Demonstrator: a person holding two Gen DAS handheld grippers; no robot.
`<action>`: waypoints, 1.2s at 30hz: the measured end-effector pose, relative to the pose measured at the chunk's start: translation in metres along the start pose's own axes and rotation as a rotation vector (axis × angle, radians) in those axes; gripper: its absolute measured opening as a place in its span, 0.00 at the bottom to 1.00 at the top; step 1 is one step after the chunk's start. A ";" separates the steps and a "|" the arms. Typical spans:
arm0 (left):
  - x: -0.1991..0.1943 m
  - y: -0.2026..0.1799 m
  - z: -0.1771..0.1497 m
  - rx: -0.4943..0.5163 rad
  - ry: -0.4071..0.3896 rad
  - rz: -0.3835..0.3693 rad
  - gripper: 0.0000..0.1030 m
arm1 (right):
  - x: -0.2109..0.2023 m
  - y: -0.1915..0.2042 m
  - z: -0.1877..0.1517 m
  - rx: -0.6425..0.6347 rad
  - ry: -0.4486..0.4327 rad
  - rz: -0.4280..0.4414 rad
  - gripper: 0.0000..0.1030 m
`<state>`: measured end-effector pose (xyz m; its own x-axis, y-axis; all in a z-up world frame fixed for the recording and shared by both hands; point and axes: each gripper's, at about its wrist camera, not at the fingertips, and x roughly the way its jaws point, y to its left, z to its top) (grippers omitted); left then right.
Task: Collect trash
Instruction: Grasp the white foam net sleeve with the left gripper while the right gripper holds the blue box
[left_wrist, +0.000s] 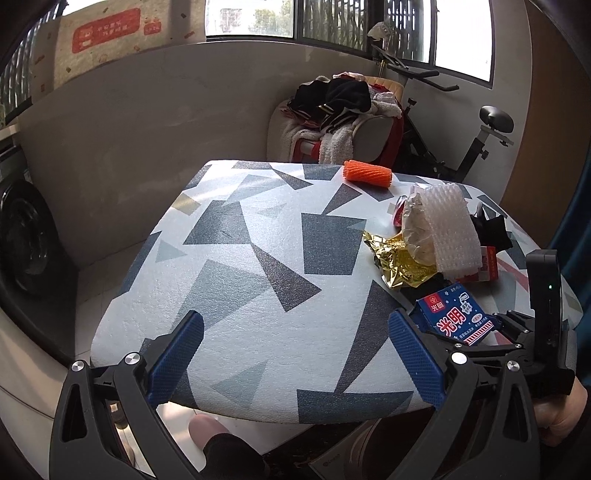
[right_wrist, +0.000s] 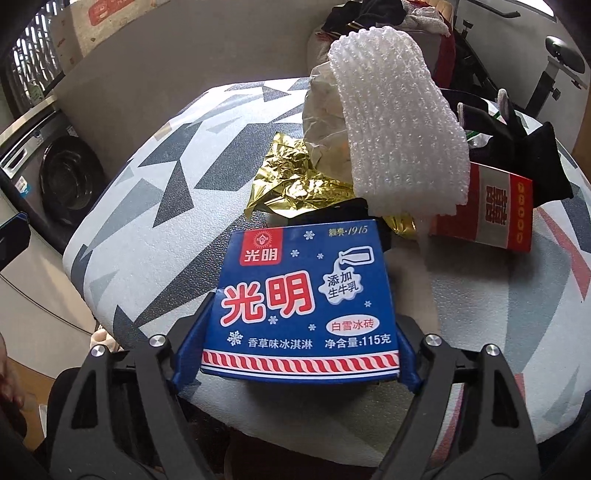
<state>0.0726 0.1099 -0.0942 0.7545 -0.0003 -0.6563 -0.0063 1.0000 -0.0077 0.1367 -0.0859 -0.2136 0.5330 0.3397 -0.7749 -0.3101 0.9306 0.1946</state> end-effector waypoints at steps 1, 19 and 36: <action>-0.002 -0.002 0.001 0.002 -0.002 -0.002 0.95 | -0.005 -0.001 -0.004 -0.007 -0.005 0.002 0.78; -0.017 -0.061 0.000 0.038 0.012 -0.073 0.95 | -0.098 -0.071 -0.053 0.047 -0.147 -0.110 0.78; 0.051 -0.107 0.051 -0.024 0.096 -0.227 0.76 | -0.112 -0.123 -0.049 0.097 -0.206 -0.157 0.78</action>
<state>0.1454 0.0037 -0.0880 0.6723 -0.2269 -0.7046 0.1397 0.9737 -0.1802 0.0765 -0.2450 -0.1804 0.7204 0.2012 -0.6637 -0.1392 0.9795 0.1458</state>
